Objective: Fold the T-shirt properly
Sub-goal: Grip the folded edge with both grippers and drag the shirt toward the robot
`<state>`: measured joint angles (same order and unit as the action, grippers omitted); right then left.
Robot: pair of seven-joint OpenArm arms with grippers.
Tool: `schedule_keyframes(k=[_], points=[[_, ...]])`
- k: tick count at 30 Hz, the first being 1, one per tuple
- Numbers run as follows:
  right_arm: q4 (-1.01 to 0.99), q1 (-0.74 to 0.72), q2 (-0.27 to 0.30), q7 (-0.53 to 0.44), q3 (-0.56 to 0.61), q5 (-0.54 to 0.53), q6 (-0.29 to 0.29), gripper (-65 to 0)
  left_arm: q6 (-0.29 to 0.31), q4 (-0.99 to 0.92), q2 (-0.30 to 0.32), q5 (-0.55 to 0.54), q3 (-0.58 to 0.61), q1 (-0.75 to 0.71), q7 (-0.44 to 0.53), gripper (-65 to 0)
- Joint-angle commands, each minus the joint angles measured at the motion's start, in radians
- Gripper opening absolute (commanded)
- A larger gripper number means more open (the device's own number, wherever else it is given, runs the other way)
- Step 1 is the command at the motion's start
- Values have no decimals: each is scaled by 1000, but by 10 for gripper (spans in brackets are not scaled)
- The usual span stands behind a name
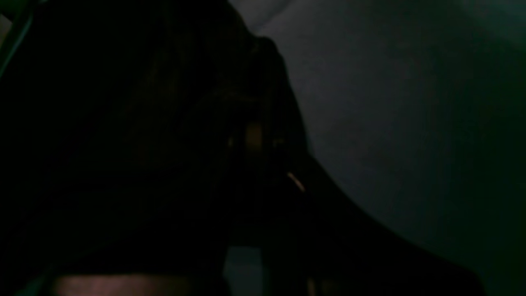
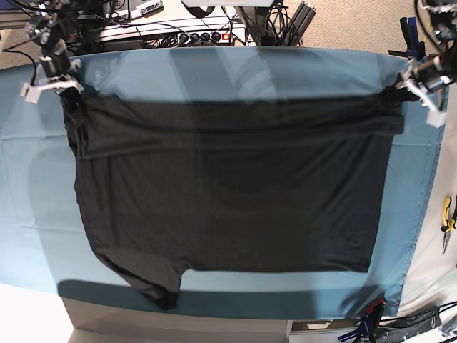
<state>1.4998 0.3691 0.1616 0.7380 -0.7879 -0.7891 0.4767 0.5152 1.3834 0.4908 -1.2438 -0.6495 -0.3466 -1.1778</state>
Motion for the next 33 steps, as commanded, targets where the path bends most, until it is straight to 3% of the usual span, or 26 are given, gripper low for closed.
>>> schedule_keyframes(k=[1,23,33], points=[[6,21,19,24,-7,29,-20,-650,-7,12,35,2,-21,-10,0,-650],[27,192,38,66,-106,-108,40,-650,33,71,42,-97,-25,-151,-56,-650],[120,219,38,74,-119,-108,41,-650,36,182,41,-97,-156,-245,-56,-650]])
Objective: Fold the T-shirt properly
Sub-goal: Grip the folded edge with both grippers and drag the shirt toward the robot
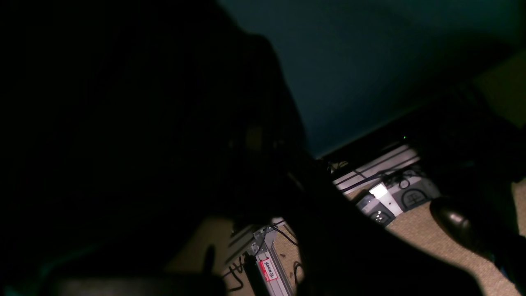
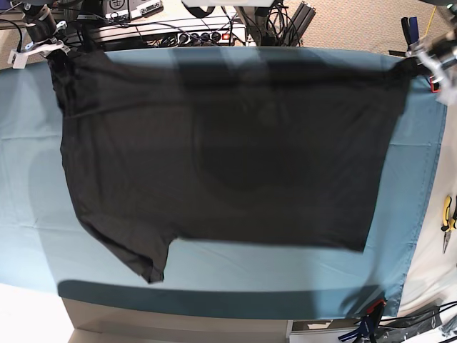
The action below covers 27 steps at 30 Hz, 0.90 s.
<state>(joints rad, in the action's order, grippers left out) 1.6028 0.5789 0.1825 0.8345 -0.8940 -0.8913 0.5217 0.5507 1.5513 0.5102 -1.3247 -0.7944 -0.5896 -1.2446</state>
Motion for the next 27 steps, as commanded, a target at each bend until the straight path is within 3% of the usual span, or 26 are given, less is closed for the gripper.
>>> schedule_keyframes(k=[1,27], points=[[19,9,17,-21,-13,-6,-4,-650,1,14,21,-22,-20,-10,11,-650],[19,56,17,-25,-13,-6,-4,-650,1,14,5,-11,-24,-6,22,-650]])
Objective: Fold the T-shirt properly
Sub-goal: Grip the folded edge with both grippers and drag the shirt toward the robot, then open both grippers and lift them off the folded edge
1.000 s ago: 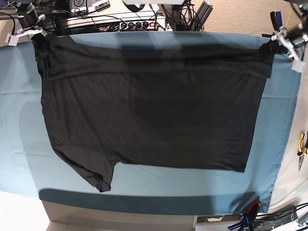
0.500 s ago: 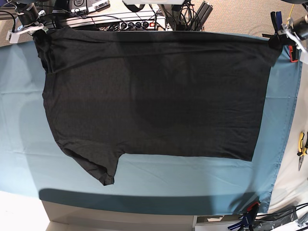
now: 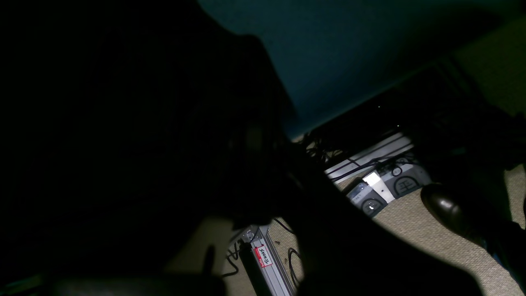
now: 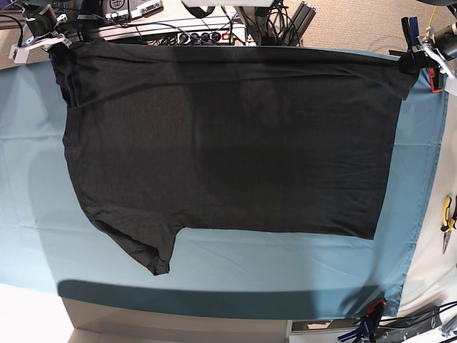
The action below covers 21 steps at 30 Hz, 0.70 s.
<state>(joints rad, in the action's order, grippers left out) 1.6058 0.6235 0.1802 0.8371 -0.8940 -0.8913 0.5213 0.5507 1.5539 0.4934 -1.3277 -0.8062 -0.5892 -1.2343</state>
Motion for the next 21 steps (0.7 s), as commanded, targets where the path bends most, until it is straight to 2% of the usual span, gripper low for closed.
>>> schedule_keyframes(k=[1,6,9,10,11,13,14,15,16,21], points=[[16,11,19,-28,-13,-6,-4,-650,1,11,21,-8,-12,-6,12,-650],[16,11,19,-30,-13,-4,-4,-650,1,11,21,-8,-12,-6,11,-650],[16,11,19,-33,-13,39,-4,-650,1,11,21,-8,-12,-6,5,-650],[16,11,19,-33,-13,40,-3,-650,2,11,21,-8,-12,-6,1,-629],[16,11,19,-35,-13,40,-3,-650,15,11,21,-8,-12,-6,0,-554],[16,11,19,-51,-13,40,-3,-514,38,11,21,-8,-12,-6,0,-418],[17,11,19,-63,-13,40,-3,-449,37,11,21,-8,-12,-6,1,-379],[16,11,19,-72,-13,39,-4,-404,36,11,21,-8,-12,-6,1,-366],[16,11,19,-81,-13,40,-4,-385,34,11,22,-8,-12,-6,1,-366],[17,8,19,-105,-13,47,-5,-386,34,11,22,-8,-12,-6,4,-366]])
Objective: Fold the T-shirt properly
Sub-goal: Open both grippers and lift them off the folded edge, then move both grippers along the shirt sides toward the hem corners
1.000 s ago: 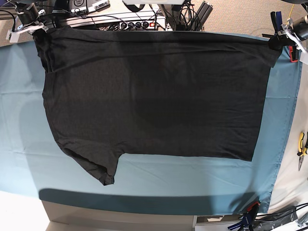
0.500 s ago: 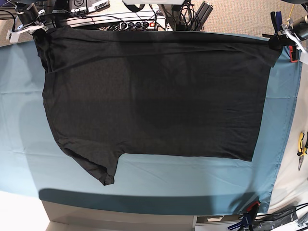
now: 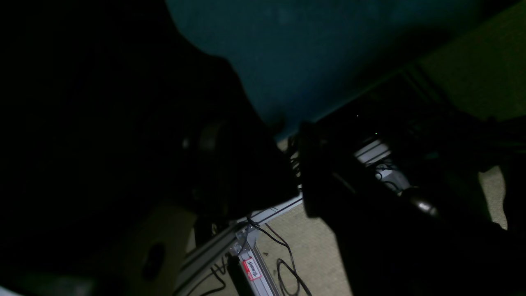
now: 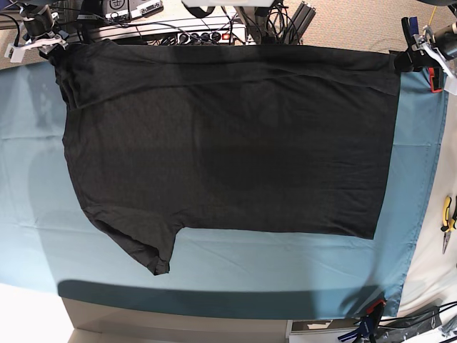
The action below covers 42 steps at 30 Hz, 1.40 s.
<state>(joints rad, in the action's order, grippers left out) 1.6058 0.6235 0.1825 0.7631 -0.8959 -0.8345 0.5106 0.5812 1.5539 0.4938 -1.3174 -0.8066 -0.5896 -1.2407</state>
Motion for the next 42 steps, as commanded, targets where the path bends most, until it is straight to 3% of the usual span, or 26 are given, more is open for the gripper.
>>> schedule_keyframes(k=[1,5,9,13,17,19,23,30,37,42], points=[[17,5,17,-36,-12,-5,6,-386,4,11,21,-18,-12,-6,10,-366],[18,-24,17,-38,-61,50,6,-386,4,12,22,-18,-13,-6,10,-366],[29,-61,34,-39,-183,77,6,-386,4,19,22,-18,-15,-6,9,-366],[75,-65,89,-85,-297,95,5,-386,14,55,28,-19,-30,-6,11,-366],[178,-115,155,-88,-378,96,5,-386,81,159,54,0,-56,-3,84,-366],[238,-161,188,-85,-378,127,5,-386,59,244,80,25,-69,16,89,-366],[315,-272,241,-86,-312,209,-18,-386,11,410,153,146,-69,71,108,-366],[318,-423,269,-113,-71,339,-64,-386,-131,636,256,417,-68,160,303,-366],[299,-615,269,-141,187,510,-109,-386,-163,555,354,473,-66,265,341,-366],[101,-780,268,-170,297,574,-127,-386,-174,389,418,495,-66,348,367,-366]])
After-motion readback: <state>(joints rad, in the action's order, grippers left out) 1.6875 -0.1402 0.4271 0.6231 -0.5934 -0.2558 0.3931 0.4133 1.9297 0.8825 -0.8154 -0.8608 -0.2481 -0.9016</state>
